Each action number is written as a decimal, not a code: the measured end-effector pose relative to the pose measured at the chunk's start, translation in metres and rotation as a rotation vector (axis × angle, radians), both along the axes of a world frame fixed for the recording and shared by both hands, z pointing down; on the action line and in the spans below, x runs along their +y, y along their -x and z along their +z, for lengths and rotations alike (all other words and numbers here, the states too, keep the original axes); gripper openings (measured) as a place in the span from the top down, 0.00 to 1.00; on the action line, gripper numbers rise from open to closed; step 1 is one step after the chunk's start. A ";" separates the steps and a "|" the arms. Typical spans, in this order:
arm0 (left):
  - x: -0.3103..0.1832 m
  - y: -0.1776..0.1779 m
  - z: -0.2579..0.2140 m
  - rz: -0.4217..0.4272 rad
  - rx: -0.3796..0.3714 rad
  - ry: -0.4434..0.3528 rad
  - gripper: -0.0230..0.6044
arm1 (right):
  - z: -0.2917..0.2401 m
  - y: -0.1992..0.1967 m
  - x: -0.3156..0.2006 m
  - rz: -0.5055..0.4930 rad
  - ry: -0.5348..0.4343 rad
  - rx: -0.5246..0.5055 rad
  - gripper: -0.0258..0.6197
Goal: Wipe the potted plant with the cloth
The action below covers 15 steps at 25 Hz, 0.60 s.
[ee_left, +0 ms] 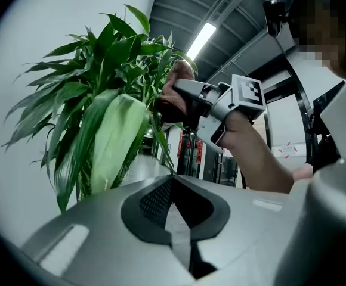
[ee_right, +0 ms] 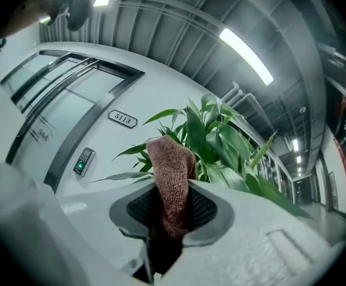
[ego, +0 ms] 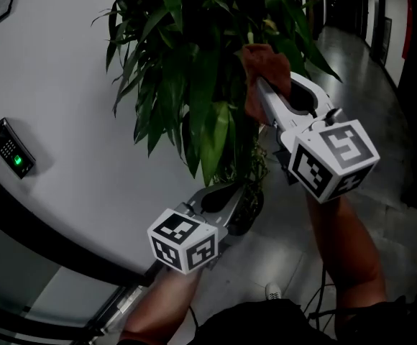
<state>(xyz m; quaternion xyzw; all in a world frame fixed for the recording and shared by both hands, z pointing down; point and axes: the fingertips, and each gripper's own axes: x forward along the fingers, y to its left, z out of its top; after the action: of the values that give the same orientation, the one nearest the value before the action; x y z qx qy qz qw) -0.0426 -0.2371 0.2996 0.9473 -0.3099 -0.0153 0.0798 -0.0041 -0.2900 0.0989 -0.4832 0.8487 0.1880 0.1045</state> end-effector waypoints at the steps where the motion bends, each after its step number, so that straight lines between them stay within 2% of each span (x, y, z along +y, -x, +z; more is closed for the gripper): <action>1: 0.001 0.000 -0.001 0.005 0.005 0.001 0.93 | -0.002 -0.001 -0.005 0.007 0.003 -0.002 0.84; 6: 0.004 -0.002 -0.003 0.025 0.026 0.006 0.93 | -0.001 0.001 -0.024 0.024 0.027 0.003 0.84; 15: 0.005 -0.008 -0.003 0.036 0.064 0.023 0.93 | 0.019 0.013 -0.036 -0.003 0.075 0.050 0.84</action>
<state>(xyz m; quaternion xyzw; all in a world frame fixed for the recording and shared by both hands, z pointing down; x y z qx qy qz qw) -0.0345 -0.2317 0.2968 0.9507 -0.2904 -0.0405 0.1010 -0.0175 -0.3265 0.1177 -0.4807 0.8582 0.1679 0.0653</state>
